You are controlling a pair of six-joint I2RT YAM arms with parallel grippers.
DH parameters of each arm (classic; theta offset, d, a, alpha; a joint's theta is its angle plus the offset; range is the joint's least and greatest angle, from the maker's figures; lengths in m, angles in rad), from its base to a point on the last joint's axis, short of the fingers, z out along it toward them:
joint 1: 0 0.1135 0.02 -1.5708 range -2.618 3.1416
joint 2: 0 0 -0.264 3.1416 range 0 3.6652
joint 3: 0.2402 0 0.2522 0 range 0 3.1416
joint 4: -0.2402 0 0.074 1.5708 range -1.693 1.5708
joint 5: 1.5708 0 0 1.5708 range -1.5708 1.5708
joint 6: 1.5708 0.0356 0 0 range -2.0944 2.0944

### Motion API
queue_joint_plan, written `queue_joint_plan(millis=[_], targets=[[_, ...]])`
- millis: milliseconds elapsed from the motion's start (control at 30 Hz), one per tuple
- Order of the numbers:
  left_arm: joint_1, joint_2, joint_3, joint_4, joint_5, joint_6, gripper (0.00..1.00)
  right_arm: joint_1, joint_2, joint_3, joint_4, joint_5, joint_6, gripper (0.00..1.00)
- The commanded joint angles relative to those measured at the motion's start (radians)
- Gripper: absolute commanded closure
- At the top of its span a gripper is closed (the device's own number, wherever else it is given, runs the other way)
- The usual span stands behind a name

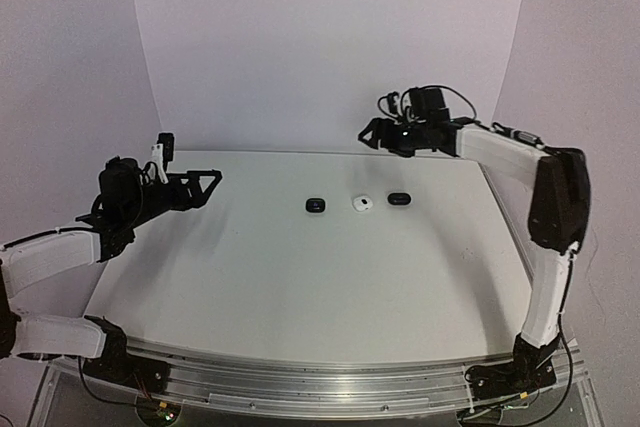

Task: Insert the wireless bluetooth earbuds into the charging case
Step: Reset both arms

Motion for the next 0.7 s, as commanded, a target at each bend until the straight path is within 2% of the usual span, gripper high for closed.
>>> queue_joint_plan(millis=[0,100,233,333,400,533,667], targets=[[0.144,-0.009,-0.047,-0.087,-0.109,0.035,0.00,-0.142,-0.298,-0.348,0.034,0.332,0.028,0.19],[0.205,-0.029,-0.102,-0.076,-0.148,0.060,0.00,-0.211,-0.498,-0.613,0.108,0.417,0.016,0.16],[0.242,-0.077,-0.194,-0.095,-0.282,0.045,0.01,-0.299,-0.774,-0.928,0.203,0.453,-0.016,0.11],[0.267,-0.118,-0.260,-0.090,-0.379,0.076,0.03,-0.320,-0.957,-1.116,0.274,0.500,-0.058,0.10],[0.286,-0.142,-0.290,-0.087,-0.392,0.102,0.02,-0.321,-1.065,-1.236,0.315,0.518,-0.063,0.09],[0.320,-0.180,-0.329,-0.069,-0.371,0.123,0.01,-0.321,-1.263,-1.412,0.404,0.504,-0.040,0.06],[0.323,-0.195,-0.356,-0.027,-0.366,0.120,0.01,-0.321,-1.337,-1.494,0.440,0.524,-0.044,0.05]])
